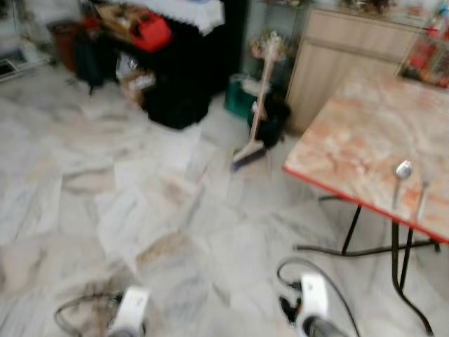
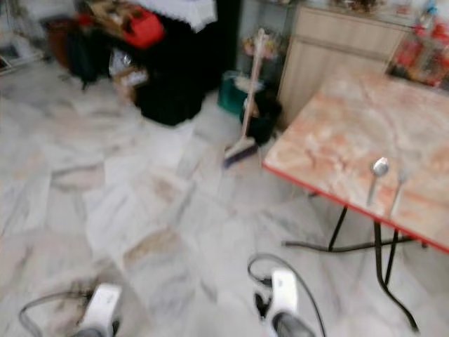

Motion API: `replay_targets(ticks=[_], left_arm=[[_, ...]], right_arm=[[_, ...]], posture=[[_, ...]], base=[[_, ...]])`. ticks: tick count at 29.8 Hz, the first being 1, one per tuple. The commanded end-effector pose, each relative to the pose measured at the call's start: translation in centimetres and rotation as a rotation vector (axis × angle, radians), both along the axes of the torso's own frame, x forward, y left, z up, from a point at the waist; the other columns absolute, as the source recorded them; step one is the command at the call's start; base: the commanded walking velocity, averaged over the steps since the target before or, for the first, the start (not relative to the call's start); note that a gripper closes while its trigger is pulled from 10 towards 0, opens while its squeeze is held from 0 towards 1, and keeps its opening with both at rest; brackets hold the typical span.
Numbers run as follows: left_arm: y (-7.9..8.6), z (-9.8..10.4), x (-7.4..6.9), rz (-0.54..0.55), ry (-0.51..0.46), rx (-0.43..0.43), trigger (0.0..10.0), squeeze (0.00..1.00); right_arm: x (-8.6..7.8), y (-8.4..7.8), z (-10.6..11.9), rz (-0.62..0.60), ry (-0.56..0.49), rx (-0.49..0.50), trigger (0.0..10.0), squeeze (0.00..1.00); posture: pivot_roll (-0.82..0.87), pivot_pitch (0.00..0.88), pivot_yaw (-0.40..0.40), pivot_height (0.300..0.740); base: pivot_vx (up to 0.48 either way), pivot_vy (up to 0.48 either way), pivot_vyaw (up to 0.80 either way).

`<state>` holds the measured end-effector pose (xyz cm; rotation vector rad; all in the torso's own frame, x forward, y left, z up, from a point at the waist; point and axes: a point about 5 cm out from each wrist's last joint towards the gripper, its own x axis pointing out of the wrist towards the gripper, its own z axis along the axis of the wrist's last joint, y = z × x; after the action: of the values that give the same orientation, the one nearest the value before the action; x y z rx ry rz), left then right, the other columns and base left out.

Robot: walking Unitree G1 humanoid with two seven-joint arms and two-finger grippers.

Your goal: Setting the table

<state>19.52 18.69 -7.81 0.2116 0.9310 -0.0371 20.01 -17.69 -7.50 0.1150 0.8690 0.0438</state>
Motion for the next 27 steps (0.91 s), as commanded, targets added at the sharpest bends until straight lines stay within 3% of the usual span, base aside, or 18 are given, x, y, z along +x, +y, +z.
replay_targets(ticks=[1, 27], left_arm=[[1.03, -0.04, -0.34, -0.007, 0.013, 0.032, 10.0, 0.00], [1.04, 0.10, -0.09, 0.013, -0.003, 0.026, 10.0, 0.00]], right_arm=[[-0.04, 0.65, -0.09, 0.010, 0.004, 0.013, 10.0, 0.00], [-0.17, 0.89, -0.17, 0.011, 0.008, 0.026, 10.0, 0.00]], posture=[[0.05, 0.030, -0.054, 0.740], [0.07, 0.053, -0.066, 0.740]], base=[[0.000, 0.000, -0.71], [0.000, 0.000, -0.71]])
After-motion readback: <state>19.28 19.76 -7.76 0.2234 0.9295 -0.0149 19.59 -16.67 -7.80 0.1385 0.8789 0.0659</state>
